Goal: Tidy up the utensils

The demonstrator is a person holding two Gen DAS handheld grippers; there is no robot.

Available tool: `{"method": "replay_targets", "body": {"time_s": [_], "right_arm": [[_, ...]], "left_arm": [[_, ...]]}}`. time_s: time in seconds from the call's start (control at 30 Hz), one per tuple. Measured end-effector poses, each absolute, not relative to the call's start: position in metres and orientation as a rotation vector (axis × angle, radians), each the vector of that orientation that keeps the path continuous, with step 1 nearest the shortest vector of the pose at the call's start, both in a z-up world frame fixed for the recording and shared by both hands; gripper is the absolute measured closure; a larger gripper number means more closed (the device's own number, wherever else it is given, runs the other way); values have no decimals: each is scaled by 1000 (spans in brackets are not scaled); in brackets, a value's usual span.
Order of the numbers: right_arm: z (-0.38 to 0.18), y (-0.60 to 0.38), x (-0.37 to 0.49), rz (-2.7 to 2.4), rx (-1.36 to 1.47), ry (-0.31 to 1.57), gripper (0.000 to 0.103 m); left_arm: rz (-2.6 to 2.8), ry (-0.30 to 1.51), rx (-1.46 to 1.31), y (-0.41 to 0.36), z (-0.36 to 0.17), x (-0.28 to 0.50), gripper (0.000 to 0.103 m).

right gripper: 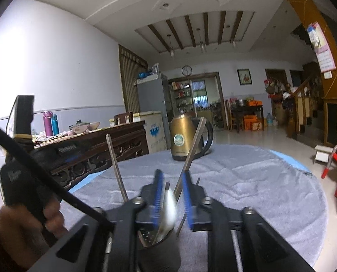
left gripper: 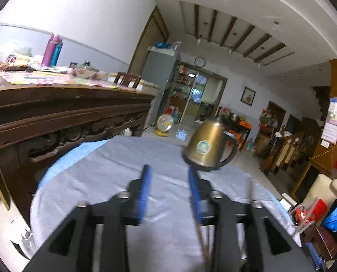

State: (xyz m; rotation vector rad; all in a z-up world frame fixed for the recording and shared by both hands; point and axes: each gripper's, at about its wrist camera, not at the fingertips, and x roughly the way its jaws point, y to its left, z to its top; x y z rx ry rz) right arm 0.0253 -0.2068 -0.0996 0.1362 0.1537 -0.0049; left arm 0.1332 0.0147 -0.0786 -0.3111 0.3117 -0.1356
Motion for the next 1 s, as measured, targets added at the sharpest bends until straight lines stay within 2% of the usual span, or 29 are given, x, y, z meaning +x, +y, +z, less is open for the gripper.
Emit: {"method": "replay_targets", "body": {"time_s": [0.03, 0.1, 0.33, 0.43, 0.63, 0.8, 0.87, 0.97, 1.0], "right_arm": [[-100, -208, 27, 1, 147, 162, 81], [-101, -209, 29, 3, 160, 173, 81], [-96, -222, 24, -32, 178, 166, 79], [-98, -229, 24, -51, 195, 173, 75], [-101, -241, 26, -61, 245, 213, 75], [-102, -245, 26, -70, 250, 221, 75], [-104, -245, 27, -74, 255, 235, 75], [-106, -247, 28, -73, 267, 242, 75], [-106, -247, 28, -75, 268, 244, 75]], "left_arm": [[-126, 330, -301, 19, -81, 136, 53], [-132, 406, -270, 26, -91, 144, 51], [-213, 758, -192, 32, -144, 146, 48], [-230, 848, -128, 17, -160, 152, 49], [-305, 970, 54, -24, -185, 156, 48], [-331, 1007, 46, -35, -195, 162, 49], [-351, 1015, 69, -37, -195, 163, 51], [-372, 1009, 80, -41, -194, 157, 68], [-380, 1007, 86, -41, -194, 157, 78]]}}
